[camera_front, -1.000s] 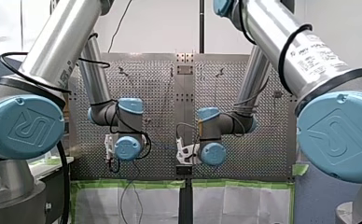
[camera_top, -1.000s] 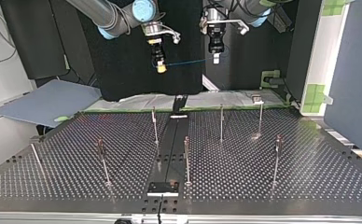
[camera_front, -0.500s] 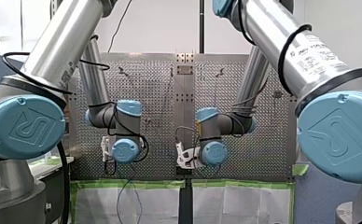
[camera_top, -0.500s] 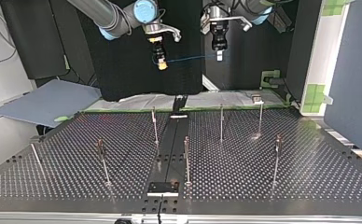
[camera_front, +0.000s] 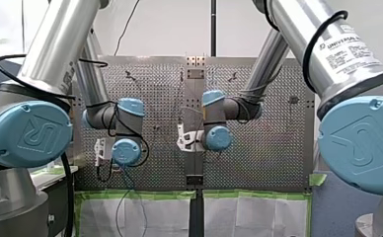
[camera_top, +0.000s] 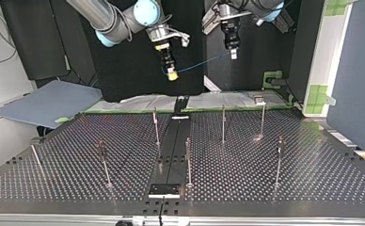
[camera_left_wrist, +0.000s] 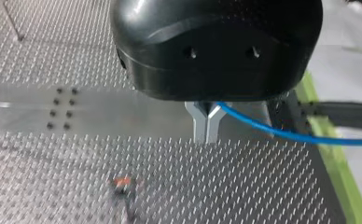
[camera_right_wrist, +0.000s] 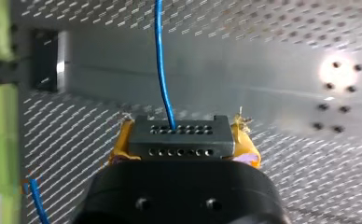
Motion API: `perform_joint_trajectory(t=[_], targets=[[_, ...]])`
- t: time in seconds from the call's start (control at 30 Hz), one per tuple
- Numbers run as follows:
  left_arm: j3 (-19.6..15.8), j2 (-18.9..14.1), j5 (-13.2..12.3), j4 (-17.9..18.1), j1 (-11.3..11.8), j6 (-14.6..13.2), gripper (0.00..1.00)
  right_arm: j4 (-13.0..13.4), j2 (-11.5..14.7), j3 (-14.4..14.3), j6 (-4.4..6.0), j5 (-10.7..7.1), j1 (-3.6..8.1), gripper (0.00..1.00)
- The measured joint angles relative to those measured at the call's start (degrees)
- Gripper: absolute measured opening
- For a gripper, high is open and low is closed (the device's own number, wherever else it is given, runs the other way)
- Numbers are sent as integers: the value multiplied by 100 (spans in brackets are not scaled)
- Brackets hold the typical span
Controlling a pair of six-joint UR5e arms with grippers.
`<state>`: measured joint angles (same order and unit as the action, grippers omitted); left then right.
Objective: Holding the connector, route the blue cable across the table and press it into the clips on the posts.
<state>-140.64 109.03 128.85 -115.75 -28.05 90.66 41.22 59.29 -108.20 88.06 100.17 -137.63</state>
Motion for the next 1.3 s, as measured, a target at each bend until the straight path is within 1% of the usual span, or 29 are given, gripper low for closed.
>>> perform_joint_trajectory(t=[0.1,0.27,0.4,0.5,0.63,0.73,0.8,0.9,1.0,1.17,1.3], targets=[[73,-154,89,-155,140,-23,2,-148,161,75,13,-122,4,0],[207,-411,92,-409,392,-88,2,-276,398,162,18,-218,-3,0],[297,-616,91,-616,598,-16,2,-425,601,334,18,-310,-25,0],[399,-766,84,-765,742,52,2,-542,757,481,19,-339,-17,0],[562,-949,91,-947,840,80,2,-601,959,635,33,-379,12,0],[697,-1089,97,-1088,878,115,2,-611,1099,717,80,-405,30,0],[786,-1193,99,-1195,899,146,2,-618,1162,770,111,-454,35,0],[885,-1351,100,-1352,922,181,2,-639,1194,840,134,-562,37,0],[977,-1493,98,-1492,943,210,2,-659,1184,886,142,-622,30,0],[1112,-1745,77,-1747,993,259,2,-667,1072,956,166,-651,7,0],[1148,-1955,-20,-1956,1027,263,2,-722,989,1085,176,-707,-8,0]])
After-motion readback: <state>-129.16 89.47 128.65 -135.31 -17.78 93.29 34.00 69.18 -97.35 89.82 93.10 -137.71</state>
